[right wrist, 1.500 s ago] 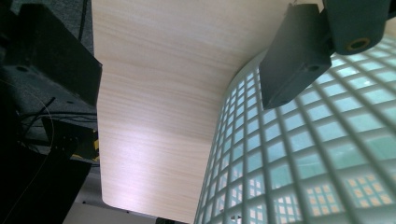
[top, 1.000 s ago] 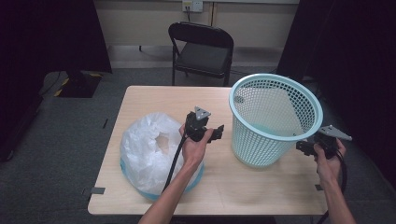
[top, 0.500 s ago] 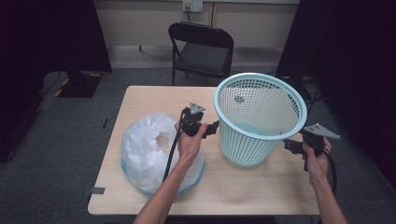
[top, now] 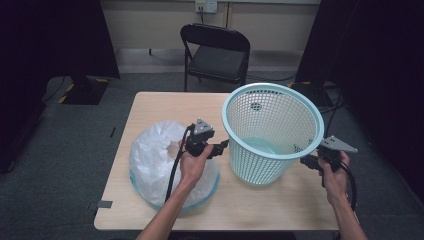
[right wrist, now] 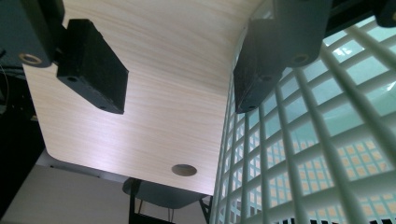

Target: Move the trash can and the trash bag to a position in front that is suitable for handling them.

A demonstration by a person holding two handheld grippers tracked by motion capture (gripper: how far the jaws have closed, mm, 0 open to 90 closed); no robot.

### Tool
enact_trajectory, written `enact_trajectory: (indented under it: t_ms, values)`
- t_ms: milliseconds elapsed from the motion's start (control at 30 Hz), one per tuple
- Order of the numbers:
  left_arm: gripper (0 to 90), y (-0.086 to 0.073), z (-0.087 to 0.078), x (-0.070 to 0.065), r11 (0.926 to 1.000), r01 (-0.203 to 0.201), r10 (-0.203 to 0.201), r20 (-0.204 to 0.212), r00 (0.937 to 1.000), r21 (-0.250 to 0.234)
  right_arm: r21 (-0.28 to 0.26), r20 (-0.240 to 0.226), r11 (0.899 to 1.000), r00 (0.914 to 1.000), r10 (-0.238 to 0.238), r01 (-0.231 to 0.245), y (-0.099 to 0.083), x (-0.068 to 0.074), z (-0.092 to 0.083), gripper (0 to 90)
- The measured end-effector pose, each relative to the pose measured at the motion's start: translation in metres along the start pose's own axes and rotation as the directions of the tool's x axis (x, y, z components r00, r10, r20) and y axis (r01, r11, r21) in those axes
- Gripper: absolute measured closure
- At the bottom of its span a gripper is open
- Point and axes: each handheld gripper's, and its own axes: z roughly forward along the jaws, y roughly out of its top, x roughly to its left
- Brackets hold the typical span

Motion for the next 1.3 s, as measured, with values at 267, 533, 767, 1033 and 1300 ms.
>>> enact_trajectory:
  t_ms: [267, 533, 767, 1033, 1300]
  values:
    - [34.4, -0.011, -0.024, -0.005, 0.9998, -0.014, 0.014, 0.027, 0.9995, 0.01, -0.01, -0.047, 1.0, 0.9985, -0.027, 0.026, -0.004, 0.015, -0.01, 34.7]
    - [34.3, -0.022, -0.041, -0.013, 0.999, -0.043, 0.042, 0.064, 0.997, 0.012, -0.01, -0.053, 0.999, 0.9975, -0.046, 0.046, -0.008, 0.027, -0.022, 35.7]
    - [34.2, -0.029, -0.061, -0.014, 0.9955, -0.089, 0.085, 0.09, 0.9922, 0.034, -0.016, -0.091, 0.998, 0.9942, -0.056, 0.055, -0.01, 0.039, -0.028, 35.9]
    - [32.1, -0.046, -0.087, -0.014, 0.9964, -0.084, 0.083, 0.117, 0.9896, 0.01, -0.032, -0.14, 0.998, 0.9881, -0.065, 0.061, -0.013, 0.056, -0.032, 35.8]
    - [29.7, -0.059, -0.113, -0.007, 0.9958, -0.092, 0.091, 0.117, 0.989, 0.0, -0.036, -0.185, 0.996, 0.9792, -0.084, 0.078, -0.012, 0.076, -0.033, 34.3]
